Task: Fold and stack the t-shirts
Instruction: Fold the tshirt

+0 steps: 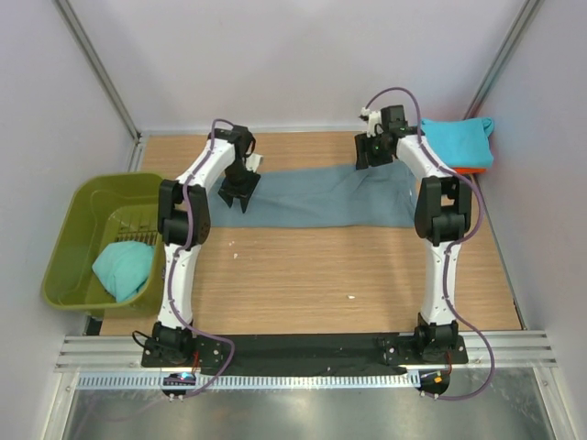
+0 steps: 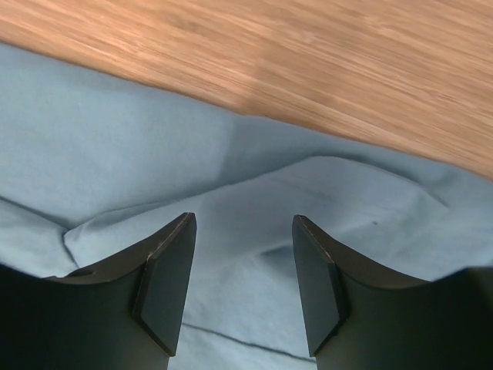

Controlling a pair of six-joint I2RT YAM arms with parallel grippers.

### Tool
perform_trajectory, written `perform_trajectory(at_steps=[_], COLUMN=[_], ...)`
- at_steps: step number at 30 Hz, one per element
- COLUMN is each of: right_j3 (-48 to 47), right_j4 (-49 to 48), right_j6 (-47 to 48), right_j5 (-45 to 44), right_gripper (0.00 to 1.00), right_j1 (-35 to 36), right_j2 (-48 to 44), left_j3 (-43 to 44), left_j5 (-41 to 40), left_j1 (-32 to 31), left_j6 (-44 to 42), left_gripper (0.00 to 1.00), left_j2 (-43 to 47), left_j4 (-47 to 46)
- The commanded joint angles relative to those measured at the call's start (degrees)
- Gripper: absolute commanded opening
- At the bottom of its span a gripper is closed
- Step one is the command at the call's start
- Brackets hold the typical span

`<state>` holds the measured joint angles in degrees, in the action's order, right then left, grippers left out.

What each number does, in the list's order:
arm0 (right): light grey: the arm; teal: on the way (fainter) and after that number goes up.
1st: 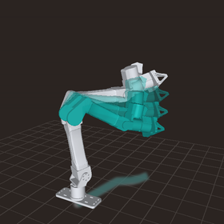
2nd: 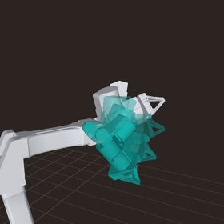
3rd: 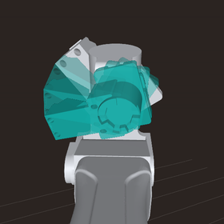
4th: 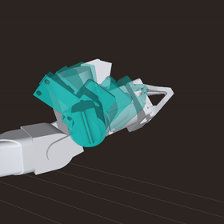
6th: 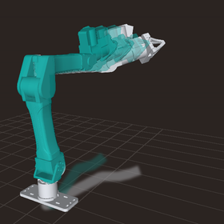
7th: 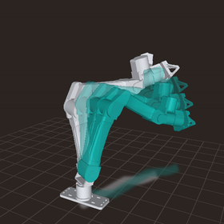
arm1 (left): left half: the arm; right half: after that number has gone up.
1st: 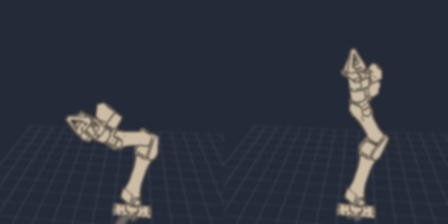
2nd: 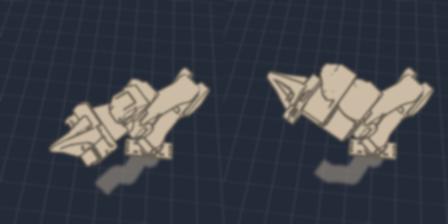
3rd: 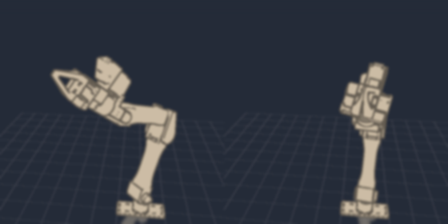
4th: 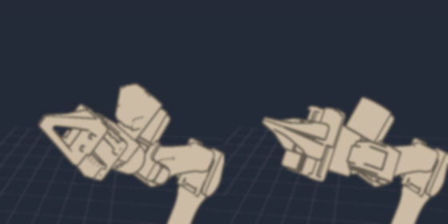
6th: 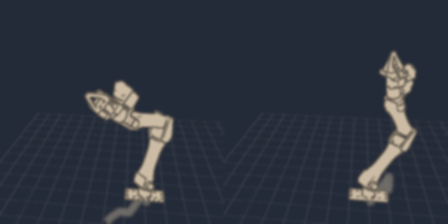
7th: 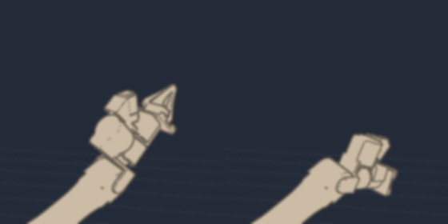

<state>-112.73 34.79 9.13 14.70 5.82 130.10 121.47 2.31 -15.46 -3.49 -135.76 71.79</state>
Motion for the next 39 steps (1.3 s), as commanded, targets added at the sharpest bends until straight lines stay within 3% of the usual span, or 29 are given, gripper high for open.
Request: perform_trajectory(at_steps=[1,15,24,27,30,31,34,39], right_j3=[-4.9,-3.7,0.1,0.3,0.8,1.2,3.2,9.6], right_j4=[-1.0,-1.3,0.0,0.5,0.5,0.4,0.1,-0.3], right_j6=[3.3,7.6,9.5,10.1,10.6,10.6,11.1,12.1], right_j5=[-5.0,-13.3,-13.0,-12.9,-12.8,-12.8,-13.7,-14.4], right_gripper=[0.59,0.6,0.55,0.49,0.3,0.16,0.03,0.01], right_j1=[1.9,5.7,6.4,6.6,6.6,6.5,6.5,6.6], right_j2=[0.0,3.1,3.0,3.1,2.1,1.6,-0.1,-6.7], left_j3=[0.9,0.3,-0.6,-1.1,-1.0,-0.9,-0.1,0.3], left_j5=[0.7,1.7,3.0,2.8,2.5,2.5,2.5,3.2], left_j1=[-0.4,-0.4,-0.4,-0.4,-0.4,-0.4,-0.4,-0.4], left_j6=[-0.7,-0.6,0.1,0.0,0.0,0.0,0.1,0.3], left_gripper=[0.5,0.5,0.5,0.5,0.5,0.5,0.5,0.5], left_j2=[1.6,1.0,1.0,1.3,1.5,1.3,1.0,0.5], left_j4=[-0.2,0.2,-0.5,-0.6,-0.8,-0.7,-0.7,-0.8])
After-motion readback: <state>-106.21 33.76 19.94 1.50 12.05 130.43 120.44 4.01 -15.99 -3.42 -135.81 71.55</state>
